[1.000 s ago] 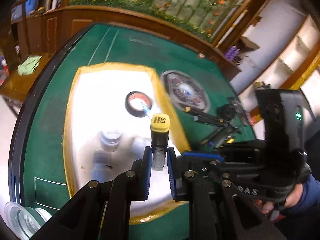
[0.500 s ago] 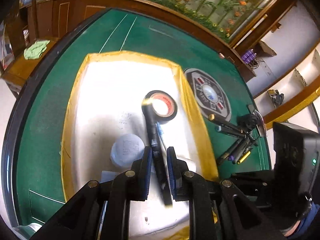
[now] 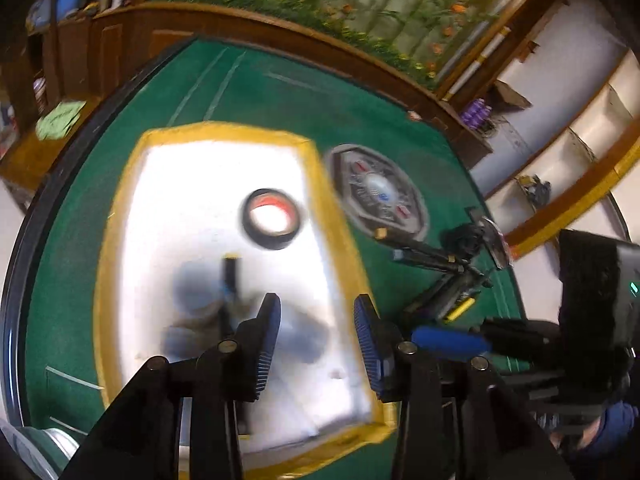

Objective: Organize rigid objects
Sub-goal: 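Lower the marker and white pen into the tray and open both grippers, then grasp a black pen with the left gripper while the right gripper grasps the yellow pen, then carry both pens into the tray and open both grippers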

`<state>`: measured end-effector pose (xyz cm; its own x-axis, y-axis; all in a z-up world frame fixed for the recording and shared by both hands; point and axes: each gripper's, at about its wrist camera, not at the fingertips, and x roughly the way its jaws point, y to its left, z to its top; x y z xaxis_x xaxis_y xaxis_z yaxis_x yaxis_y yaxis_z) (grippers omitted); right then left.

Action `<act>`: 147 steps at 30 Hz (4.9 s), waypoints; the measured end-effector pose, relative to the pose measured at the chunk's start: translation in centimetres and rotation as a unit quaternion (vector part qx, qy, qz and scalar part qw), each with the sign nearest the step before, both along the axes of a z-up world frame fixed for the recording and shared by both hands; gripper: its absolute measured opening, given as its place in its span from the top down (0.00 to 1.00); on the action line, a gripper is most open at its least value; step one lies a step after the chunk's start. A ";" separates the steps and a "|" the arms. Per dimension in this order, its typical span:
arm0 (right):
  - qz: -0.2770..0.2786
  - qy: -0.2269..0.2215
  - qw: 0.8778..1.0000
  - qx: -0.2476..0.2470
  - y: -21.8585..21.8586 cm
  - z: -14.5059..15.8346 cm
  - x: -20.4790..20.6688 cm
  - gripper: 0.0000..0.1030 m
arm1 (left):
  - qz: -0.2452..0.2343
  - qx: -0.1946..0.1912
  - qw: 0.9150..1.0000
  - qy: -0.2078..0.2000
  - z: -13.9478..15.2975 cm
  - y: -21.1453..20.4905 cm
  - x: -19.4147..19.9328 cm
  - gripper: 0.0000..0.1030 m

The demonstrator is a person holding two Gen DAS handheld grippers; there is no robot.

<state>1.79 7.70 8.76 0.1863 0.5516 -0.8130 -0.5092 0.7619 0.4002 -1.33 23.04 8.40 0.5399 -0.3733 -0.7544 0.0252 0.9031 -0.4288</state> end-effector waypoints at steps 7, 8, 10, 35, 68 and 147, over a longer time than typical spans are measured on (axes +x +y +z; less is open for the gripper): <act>-0.115 0.005 0.993 -0.035 -9.8 -1.6 3.0 0.74 | -0.086 0.018 0.996 -0.017 1.4 -7.3 0.8 0.54; -0.123 0.009 0.991 -0.045 -10.6 -2.1 3.4 0.74 | -0.095 0.015 0.995 -0.015 1.4 -8.2 0.9 0.54; -0.125 0.017 0.989 -0.076 -12.1 -3.4 5.0 0.74 | -0.106 0.015 0.994 -0.011 1.2 -9.7 1.2 0.54; -0.098 0.025 0.993 -0.062 -21.6 -3.4 -0.8 0.72 | -0.156 0.119 0.980 0.031 -3.2 -18.7 4.9 0.54; -0.200 0.078 0.967 -0.134 -26.3 -5.5 -0.5 0.92 | -0.141 0.114 0.983 0.040 -5.6 -22.4 2.1 0.90; 0.000 0.015 0.996 -0.084 7.2 -3.1 5.1 0.92 | 0.073 0.108 0.991 0.041 -4.3 4.4 2.0 0.89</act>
